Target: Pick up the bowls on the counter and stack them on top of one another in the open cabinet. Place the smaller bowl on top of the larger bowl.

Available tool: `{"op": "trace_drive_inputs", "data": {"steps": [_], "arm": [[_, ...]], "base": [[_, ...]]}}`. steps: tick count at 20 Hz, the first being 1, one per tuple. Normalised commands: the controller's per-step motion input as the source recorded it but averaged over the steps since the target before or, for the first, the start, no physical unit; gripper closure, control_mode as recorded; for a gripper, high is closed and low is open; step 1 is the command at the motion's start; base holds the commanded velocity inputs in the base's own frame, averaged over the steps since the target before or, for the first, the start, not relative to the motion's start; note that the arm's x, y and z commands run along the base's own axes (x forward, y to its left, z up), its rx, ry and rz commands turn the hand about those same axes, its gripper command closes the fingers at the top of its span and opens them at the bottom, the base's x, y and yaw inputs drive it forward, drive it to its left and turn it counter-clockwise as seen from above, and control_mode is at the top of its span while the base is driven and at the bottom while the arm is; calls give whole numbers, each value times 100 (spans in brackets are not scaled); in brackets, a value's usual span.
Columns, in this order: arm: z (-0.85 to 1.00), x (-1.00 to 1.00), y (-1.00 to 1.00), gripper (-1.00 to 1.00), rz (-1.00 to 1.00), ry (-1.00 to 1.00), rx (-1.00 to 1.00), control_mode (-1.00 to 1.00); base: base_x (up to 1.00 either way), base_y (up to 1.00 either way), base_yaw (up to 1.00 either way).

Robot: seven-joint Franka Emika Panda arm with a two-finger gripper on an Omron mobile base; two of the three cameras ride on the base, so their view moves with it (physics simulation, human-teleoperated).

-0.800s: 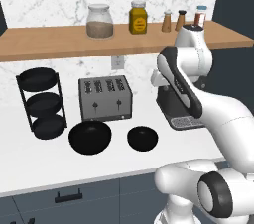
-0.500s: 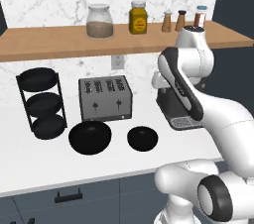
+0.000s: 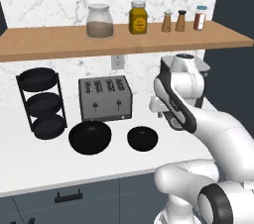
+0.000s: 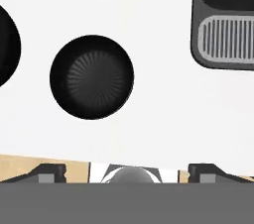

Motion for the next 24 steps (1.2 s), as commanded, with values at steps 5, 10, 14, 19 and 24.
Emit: {"op": "trace_drive_inputs", "data": {"steps": [5,10,14,19,24], "arm": [[-96,17,7,-100,0,5,1,-100],[-76,47,24,-100,0,-11,0,-100],[-32,18,3,-100,0,-8,0,-100],[-38,3,0,-100,0,4,0,-100],[-20,10,0,-100,0,5,0,-100]], "base": [[0,0,0],[0,0,0],[0,0,0],[0,0,0],[0,0,0]]}}
